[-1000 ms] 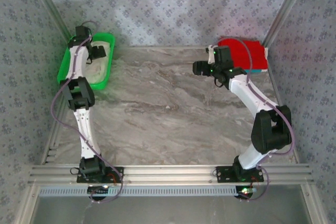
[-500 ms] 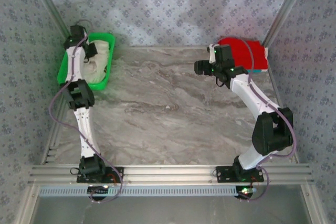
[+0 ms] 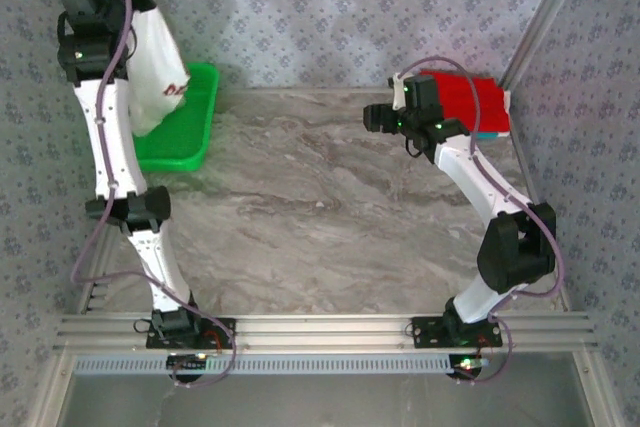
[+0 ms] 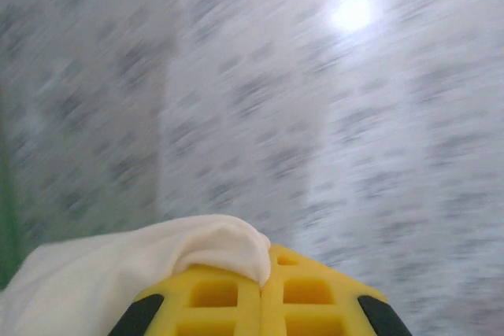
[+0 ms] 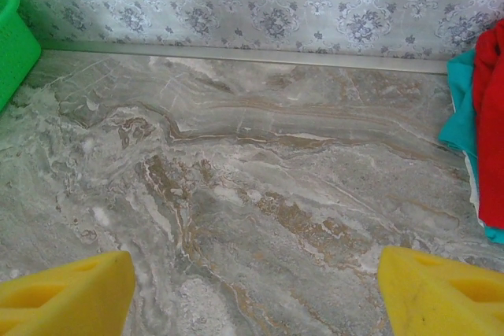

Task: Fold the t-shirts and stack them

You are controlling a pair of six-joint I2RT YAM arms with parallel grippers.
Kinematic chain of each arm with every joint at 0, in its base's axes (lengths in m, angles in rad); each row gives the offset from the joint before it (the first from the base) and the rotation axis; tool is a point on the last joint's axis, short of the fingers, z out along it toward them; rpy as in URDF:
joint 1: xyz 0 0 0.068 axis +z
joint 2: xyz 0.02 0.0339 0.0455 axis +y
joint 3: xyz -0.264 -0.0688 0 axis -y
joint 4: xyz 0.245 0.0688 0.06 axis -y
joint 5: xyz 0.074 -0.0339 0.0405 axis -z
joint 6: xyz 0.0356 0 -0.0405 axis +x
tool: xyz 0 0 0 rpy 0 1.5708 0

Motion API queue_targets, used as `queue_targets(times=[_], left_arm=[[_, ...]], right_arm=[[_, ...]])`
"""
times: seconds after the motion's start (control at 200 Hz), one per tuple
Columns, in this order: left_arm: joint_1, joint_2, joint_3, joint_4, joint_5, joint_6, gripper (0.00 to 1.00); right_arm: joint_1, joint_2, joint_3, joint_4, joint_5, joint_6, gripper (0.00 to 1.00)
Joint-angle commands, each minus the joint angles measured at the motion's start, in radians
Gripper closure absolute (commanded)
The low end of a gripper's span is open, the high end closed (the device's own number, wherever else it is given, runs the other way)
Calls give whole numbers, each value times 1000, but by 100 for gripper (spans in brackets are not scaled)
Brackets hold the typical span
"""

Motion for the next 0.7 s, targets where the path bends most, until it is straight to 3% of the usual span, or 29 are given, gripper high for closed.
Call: queue_targets(times=[0.0, 0.23, 0.48, 0.5, 0.55, 0.59, 0.695], left_arm=[[-100, -85, 23, 106, 133, 2, 100], [-268, -179, 23, 166, 143, 11, 100], [-296, -80, -62, -31, 137, 0, 100], [-296, -66, -87, -48, 152, 21, 92], [-296, -32, -156, -95, 163, 47, 59], [-296, -8, -217, -130, 164, 66, 41], [-317, -51, -473, -145, 55, 115, 24]], right_arm=[[-6, -18, 26, 15, 3, 10, 18], [-41, -90, -44, 51, 9, 33, 18], [-129, -231, -158, 44, 85, 163, 18], [-141, -243, -169, 45, 84, 178, 18], [-167, -274, -195, 45, 71, 208, 18], [-188, -292, -223, 44, 59, 225, 18], [-209, -324, -264, 21, 47, 229, 18]])
